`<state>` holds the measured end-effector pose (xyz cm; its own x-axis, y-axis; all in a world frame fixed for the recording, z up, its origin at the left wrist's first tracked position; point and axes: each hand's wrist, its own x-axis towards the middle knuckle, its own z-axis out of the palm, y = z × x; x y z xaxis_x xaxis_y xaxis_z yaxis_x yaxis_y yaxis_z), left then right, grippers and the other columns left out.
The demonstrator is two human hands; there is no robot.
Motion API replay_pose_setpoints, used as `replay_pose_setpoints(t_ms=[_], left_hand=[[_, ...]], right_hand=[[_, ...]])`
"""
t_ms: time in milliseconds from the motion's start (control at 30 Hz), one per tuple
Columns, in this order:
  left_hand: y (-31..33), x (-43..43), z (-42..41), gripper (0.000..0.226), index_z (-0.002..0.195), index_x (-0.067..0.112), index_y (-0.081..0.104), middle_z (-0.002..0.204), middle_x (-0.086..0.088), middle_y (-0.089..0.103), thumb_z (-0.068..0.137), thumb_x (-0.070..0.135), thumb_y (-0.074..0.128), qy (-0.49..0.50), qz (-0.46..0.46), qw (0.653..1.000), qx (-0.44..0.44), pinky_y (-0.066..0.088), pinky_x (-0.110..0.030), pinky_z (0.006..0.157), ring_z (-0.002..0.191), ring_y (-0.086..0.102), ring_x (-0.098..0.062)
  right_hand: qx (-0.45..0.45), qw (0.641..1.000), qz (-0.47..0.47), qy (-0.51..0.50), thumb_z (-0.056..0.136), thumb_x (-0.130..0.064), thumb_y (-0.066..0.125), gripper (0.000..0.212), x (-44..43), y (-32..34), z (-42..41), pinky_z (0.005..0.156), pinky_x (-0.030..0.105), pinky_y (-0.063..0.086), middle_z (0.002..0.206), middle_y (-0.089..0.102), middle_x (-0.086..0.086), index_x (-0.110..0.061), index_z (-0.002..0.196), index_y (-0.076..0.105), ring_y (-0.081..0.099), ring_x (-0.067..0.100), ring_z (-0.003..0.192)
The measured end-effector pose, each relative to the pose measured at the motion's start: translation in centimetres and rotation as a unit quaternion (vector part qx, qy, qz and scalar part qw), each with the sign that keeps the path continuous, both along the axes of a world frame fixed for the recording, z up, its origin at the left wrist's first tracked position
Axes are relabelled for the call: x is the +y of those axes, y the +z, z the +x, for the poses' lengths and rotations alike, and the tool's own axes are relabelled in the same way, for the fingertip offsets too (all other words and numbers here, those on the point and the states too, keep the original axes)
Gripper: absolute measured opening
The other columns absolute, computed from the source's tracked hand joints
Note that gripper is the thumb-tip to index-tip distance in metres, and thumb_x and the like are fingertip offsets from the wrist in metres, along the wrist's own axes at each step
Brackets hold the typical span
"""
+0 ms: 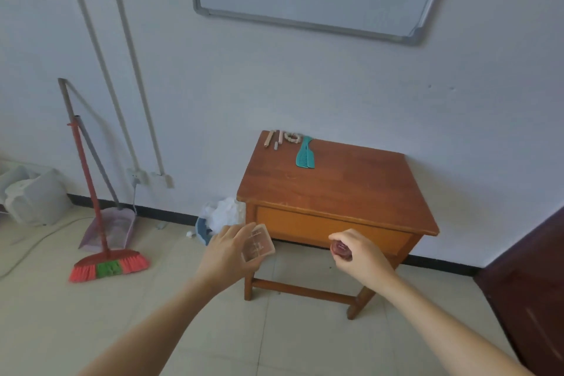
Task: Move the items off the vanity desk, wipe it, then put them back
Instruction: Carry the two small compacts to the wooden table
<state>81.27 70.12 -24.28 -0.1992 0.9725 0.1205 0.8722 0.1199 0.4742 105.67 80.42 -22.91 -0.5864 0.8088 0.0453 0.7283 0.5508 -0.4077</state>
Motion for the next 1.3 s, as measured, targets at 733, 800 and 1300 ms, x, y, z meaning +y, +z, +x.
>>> replay_pose_setpoints(t_ms=[733, 800, 1300], left_hand=[[-3.3, 27.8, 7.2, 0.065, 0.137, 0.025, 0.033, 0.135, 0.008, 0.044, 0.081, 0.041, 0.062, -0.027, -0.034, 0.999, -0.014, 0.033, -0.027, 0.101, 0.122, 0.039, -0.009], [-3.5, 29.7, 6.7, 0.065, 0.137, 0.025, 0.033, 0.135, 0.008, 0.044, 0.081, 0.042, 0.063, -0.02, -0.038, 0.999, -0.019, 0.035, -0.026, 0.1, 0.121, 0.039, -0.008], [-5.4, 47.1, 0.2, 0.063, 0.137, 0.021, 0.035, 0.137, 0.003, 0.044, 0.081, 0.034, 0.061, -0.064, -0.048, 0.996, -0.036, 0.035, -0.03, 0.099, 0.126, 0.035, -0.015]], right_hand=[[-0.02, 0.999, -0.039, -0.002, 0.088, -0.017, 0.059, 0.044, 26.3, -2.9, 7.1, 0.079, 0.012, 0.035, 0.108, 0.041, -0.011, -0.02, 0.13, 0.048, 0.05, 0.007, 0.099], [-0.017, 0.999, -0.042, -0.002, 0.088, -0.018, 0.058, 0.044, 28.1, -3.2, 6.5, 0.077, 0.011, 0.036, 0.108, 0.04, -0.012, -0.021, 0.13, 0.047, 0.049, 0.005, 0.096], [-0.061, 0.992, -0.091, -0.069, 0.091, -0.02, 0.053, 0.045, 40.3, -4.0, -2.0, 0.086, 0.016, 0.04, 0.124, 0.046, -0.003, -0.024, 0.134, 0.04, 0.053, 0.013, 0.107]])
